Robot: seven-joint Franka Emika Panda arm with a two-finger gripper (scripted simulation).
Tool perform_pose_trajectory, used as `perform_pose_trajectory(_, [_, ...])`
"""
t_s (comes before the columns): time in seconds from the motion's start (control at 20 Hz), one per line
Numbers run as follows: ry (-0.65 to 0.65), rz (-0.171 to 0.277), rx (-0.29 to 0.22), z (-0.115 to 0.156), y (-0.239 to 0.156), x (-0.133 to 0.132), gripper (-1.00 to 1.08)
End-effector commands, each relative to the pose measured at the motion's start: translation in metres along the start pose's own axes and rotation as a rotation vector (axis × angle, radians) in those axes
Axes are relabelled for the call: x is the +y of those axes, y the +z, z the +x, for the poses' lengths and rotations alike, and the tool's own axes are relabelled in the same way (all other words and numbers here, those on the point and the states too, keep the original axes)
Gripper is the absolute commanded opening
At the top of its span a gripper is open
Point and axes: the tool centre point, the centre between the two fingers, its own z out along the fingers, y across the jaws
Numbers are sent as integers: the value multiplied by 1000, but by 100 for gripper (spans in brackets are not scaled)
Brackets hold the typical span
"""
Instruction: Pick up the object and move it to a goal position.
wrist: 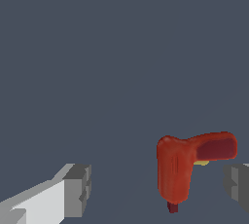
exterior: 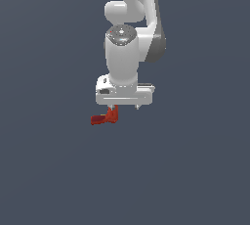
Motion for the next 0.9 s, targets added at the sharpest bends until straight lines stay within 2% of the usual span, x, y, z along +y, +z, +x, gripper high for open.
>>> perform_pose_trajectory(0.0, [0, 0, 0, 0, 0, 0, 108])
perform_pose_trajectory(0.3, [15, -14, 12, 1, -7, 17, 108])
perform_pose_trajectory(0.5, [18, -13, 10, 1, -7, 18, 108])
perform_pose_trajectory(0.85, [103, 18, -29, -1, 6, 30, 108])
